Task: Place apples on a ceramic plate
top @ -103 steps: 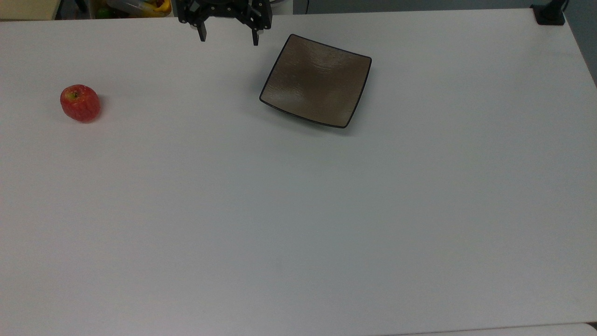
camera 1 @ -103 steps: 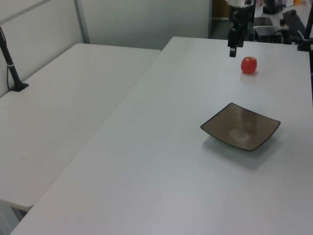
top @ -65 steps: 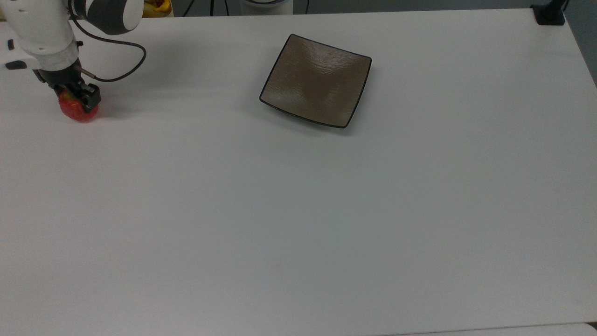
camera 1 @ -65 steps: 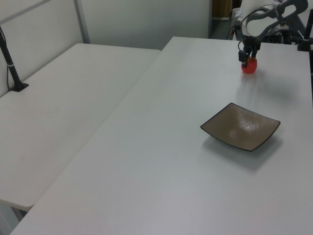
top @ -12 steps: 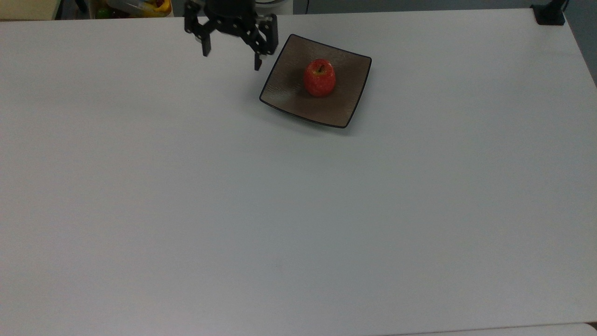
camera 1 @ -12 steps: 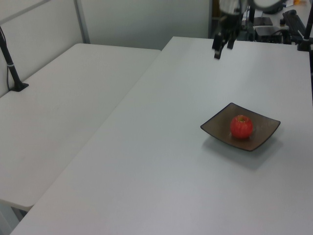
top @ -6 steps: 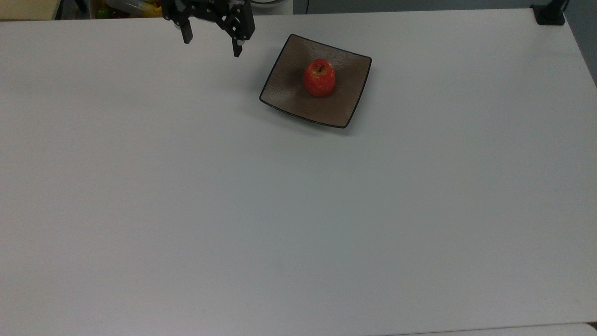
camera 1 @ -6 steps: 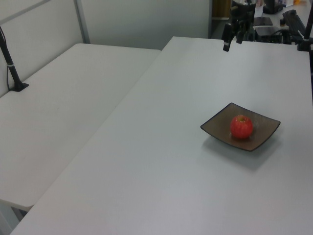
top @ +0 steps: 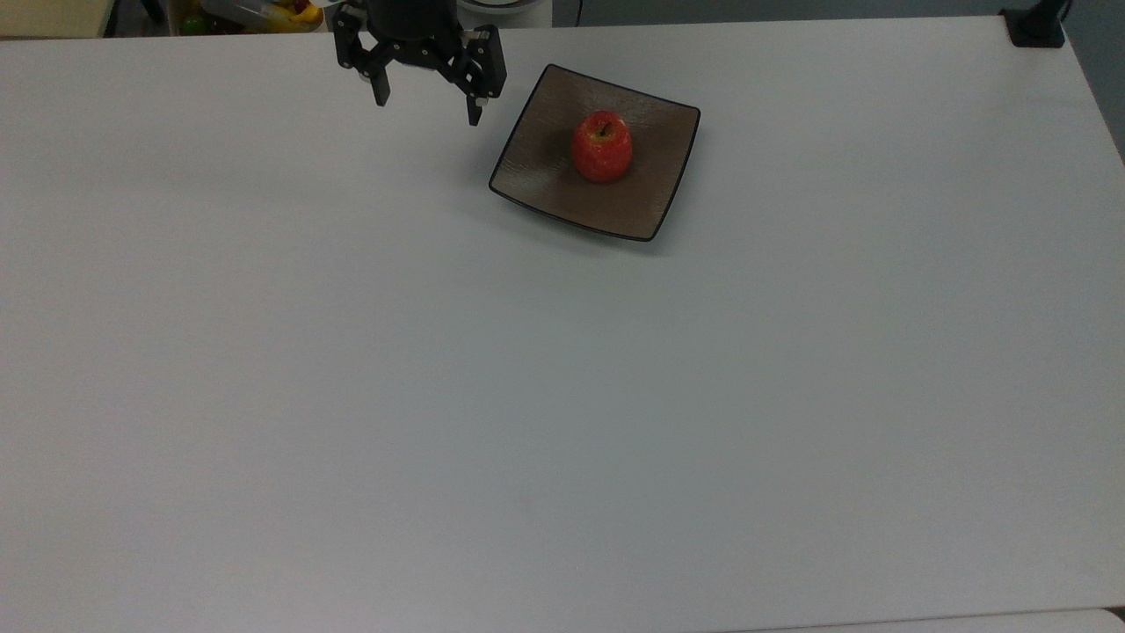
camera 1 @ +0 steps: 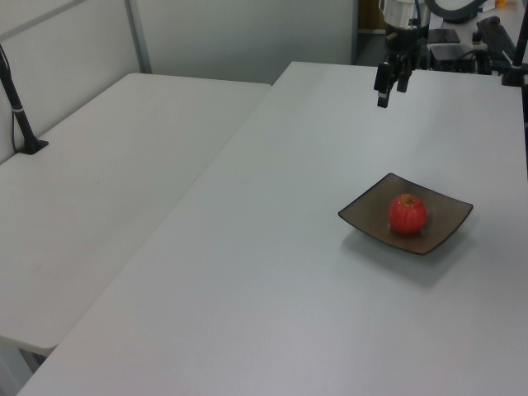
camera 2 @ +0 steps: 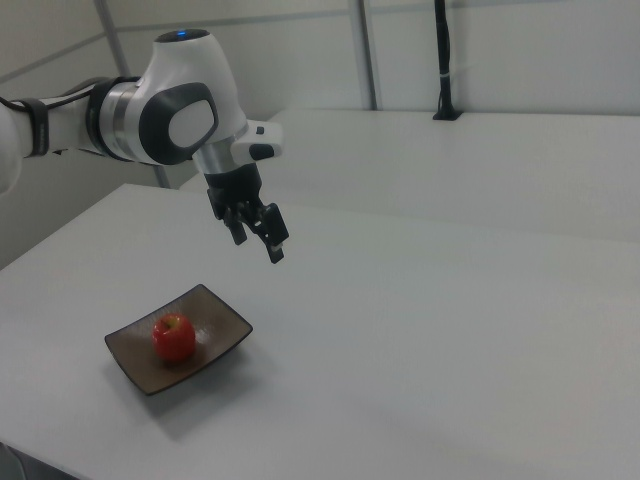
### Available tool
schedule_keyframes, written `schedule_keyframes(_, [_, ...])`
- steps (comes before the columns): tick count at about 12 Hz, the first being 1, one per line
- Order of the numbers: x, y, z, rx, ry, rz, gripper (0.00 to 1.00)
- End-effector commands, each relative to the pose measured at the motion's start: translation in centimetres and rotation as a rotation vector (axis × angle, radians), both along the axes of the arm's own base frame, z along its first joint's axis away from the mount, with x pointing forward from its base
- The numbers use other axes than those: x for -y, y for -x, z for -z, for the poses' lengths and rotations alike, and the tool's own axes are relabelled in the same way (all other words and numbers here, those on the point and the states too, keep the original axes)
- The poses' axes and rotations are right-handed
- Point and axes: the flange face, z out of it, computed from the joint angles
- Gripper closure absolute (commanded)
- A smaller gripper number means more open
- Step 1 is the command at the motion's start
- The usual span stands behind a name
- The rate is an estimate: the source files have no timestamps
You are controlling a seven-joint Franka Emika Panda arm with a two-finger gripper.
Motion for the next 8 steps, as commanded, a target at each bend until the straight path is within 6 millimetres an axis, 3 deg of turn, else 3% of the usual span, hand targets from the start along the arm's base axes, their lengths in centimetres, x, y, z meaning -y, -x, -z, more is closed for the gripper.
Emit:
schedule_keyframes(1, [-0.40, 0.33, 0.19, -0.035, -0.014, -0.036, 0.00])
schedule_keyframes(4, [-0.38, 0.80, 0.17, -0.073, -0.008, -0.134, 0.00])
schedule_keyframes(8, [-0.30, 0.67, 0.16, -0.070, -0.009, -0.125, 0.00])
